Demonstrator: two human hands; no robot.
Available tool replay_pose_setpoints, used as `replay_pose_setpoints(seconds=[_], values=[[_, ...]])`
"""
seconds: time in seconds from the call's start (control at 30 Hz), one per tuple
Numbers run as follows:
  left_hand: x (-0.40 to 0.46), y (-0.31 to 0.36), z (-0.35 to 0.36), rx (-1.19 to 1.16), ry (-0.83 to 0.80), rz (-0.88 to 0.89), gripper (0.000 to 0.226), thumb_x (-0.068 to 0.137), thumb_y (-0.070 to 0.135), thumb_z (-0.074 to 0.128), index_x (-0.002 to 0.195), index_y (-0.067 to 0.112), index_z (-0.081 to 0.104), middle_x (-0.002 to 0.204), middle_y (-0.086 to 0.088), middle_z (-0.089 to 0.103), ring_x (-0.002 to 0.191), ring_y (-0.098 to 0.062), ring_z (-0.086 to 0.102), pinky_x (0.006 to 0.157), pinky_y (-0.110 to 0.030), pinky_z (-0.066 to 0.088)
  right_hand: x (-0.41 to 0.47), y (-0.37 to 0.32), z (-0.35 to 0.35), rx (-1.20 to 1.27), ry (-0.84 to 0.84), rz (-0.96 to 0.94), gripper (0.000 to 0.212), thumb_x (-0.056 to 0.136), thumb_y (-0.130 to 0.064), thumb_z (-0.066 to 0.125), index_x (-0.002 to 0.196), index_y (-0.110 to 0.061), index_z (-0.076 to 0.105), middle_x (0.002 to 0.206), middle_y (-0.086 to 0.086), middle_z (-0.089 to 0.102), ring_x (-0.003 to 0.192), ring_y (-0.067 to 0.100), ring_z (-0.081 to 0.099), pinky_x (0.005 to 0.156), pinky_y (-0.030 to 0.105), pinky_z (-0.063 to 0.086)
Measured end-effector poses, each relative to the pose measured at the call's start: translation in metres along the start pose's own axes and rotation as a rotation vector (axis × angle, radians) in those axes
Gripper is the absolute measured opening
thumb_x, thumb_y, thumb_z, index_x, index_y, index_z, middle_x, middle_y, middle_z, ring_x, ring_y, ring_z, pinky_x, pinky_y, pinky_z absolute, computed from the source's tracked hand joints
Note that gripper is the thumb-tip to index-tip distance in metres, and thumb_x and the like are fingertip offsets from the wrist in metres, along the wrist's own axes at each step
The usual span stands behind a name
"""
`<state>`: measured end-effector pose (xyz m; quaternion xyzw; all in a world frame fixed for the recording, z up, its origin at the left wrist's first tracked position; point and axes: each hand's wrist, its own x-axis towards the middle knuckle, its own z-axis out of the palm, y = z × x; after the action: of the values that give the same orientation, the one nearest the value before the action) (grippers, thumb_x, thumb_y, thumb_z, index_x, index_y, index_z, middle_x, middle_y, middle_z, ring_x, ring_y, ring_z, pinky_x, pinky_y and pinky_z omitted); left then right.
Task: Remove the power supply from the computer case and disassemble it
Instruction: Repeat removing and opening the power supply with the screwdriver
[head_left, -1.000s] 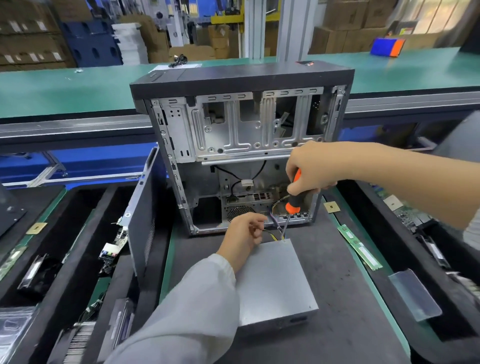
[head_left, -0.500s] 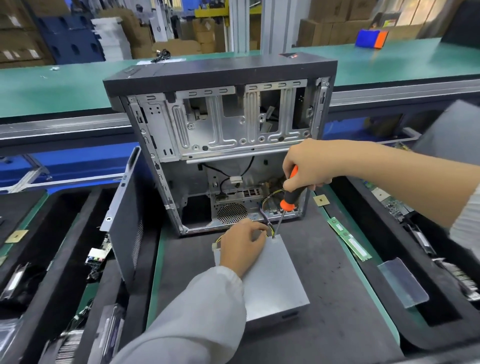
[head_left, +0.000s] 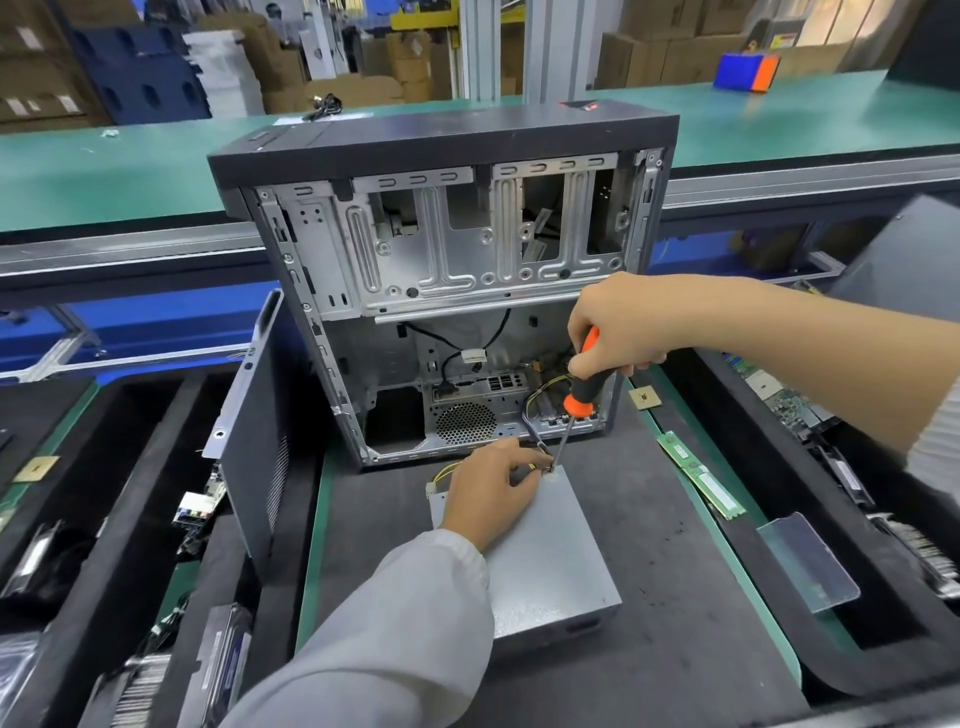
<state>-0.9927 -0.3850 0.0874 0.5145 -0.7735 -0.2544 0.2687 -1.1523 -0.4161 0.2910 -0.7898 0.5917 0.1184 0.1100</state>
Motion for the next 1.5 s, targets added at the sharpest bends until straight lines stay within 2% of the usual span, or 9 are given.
replay_pose_setpoints(seconds=[0.37, 0.47, 0.67, 0.8, 0.93, 1.03, 1.2, 1.33, 1.5], values=[[0.000, -0.002, 0.002, -0.039, -0.005, -0.003, 0.024, 0.089, 0.019, 0.062, 0.103, 0.034, 0.075, 0.069, 0.016, 0.051, 0.068, -0.004, 0.049, 0.060, -0.014, 0.033, -0.002, -0.010, -0.002, -0.181, -0.050, -0.216, 0.010, 0.085, -0.029, 0.065, 0.088, -0.027, 0.056, 0.080, -0.009, 0.058, 0.073, 0.013, 0.055, 0.060, 0.025, 0.043], [0.001, -0.002, 0.000, -0.199, -0.008, -0.032, 0.028, 0.088, 0.012, 0.062, 0.103, 0.031, 0.075, 0.082, 0.005, 0.065, 0.069, -0.012, 0.051, 0.068, -0.030, 0.046, -0.005, -0.015, -0.003, -0.249, -0.077, -0.271, 0.020, 0.080, -0.017, 0.068, 0.087, -0.028, 0.053, 0.087, -0.008, 0.054, 0.082, 0.017, 0.052, 0.065, 0.029, 0.043], [0.016, 0.018, -0.018, -0.547, -0.046, 0.049, 0.016, 0.088, 0.015, 0.072, 0.105, 0.016, 0.074, 0.063, 0.011, 0.050, 0.059, -0.002, 0.035, 0.061, -0.016, 0.031, -0.006, -0.021, -0.001, -0.393, 0.032, -0.401, 0.033, 0.076, 0.000, 0.057, 0.089, -0.030, 0.058, 0.090, -0.011, 0.041, 0.089, 0.020, 0.048, 0.065, 0.032, 0.043], [0.029, 0.033, -0.026, -0.602, -0.091, 0.060, 0.016, 0.089, 0.010, 0.069, 0.103, 0.003, 0.074, 0.097, -0.028, 0.067, 0.085, -0.023, 0.057, 0.086, -0.052, 0.050, -0.005, -0.019, -0.008, -0.394, -0.044, -0.311, 0.039, 0.081, -0.034, 0.069, 0.115, -0.026, 0.051, 0.098, -0.004, 0.044, 0.095, 0.022, 0.053, 0.072, 0.034, 0.047], [0.028, 0.032, -0.023, -0.586, -0.068, 0.060, 0.017, 0.087, 0.007, 0.071, 0.102, 0.001, 0.075, 0.088, -0.016, 0.069, 0.083, -0.016, 0.057, 0.084, -0.047, 0.049, -0.007, -0.016, -0.015, -0.164, -0.158, 0.070, 0.081, 0.079, -0.080, 0.035, 0.087, -0.003, 0.057, 0.060, 0.004, 0.068, 0.050, 0.018, 0.067, 0.050, 0.023, 0.050], [0.029, 0.034, -0.025, -0.615, -0.100, 0.046, 0.015, 0.087, 0.007, 0.071, 0.101, 0.004, 0.075, 0.083, -0.026, 0.062, 0.079, -0.022, 0.052, 0.078, -0.048, 0.046, -0.001, -0.018, -0.009, -0.279, -0.137, -0.024, 0.063, 0.094, -0.062, 0.032, 0.077, -0.008, 0.058, 0.040, -0.003, 0.059, 0.053, 0.016, 0.061, 0.062, 0.027, 0.051], [0.029, 0.036, -0.032, -0.699, -0.175, 0.044, 0.022, 0.087, 0.002, 0.068, 0.109, -0.003, 0.071, 0.098, -0.013, 0.069, 0.093, -0.015, 0.063, 0.092, -0.032, 0.051, -0.004, -0.021, -0.014, -0.421, -0.159, -0.254, 0.018, 0.091, -0.036, 0.059, 0.097, -0.023, 0.047, 0.085, -0.006, 0.051, 0.068, 0.009, 0.043, 0.052, 0.024, 0.027], [0.030, 0.033, -0.032, -0.714, -0.181, 0.005, 0.022, 0.088, 0.006, 0.068, 0.110, 0.002, 0.072, 0.098, -0.009, 0.072, 0.093, -0.010, 0.065, 0.093, -0.027, 0.051, -0.005, -0.022, -0.014, -0.427, -0.135, -0.333, 0.036, 0.081, -0.006, 0.065, 0.106, -0.027, 0.049, 0.101, -0.002, 0.043, 0.089, 0.020, 0.049, 0.057, 0.025, 0.035], [0.034, 0.032, -0.030, -0.717, -0.118, 0.019, 0.020, 0.082, 0.002, 0.074, 0.102, 0.008, 0.074, 0.084, -0.007, 0.072, 0.084, -0.015, 0.062, 0.090, -0.041, 0.052, -0.006, -0.017, -0.021, -0.100, -0.190, -0.010, 0.075, 0.071, -0.077, 0.053, 0.110, -0.012, 0.053, 0.062, 0.000, 0.070, 0.050, 0.013, 0.067, 0.048, 0.024, 0.053]])
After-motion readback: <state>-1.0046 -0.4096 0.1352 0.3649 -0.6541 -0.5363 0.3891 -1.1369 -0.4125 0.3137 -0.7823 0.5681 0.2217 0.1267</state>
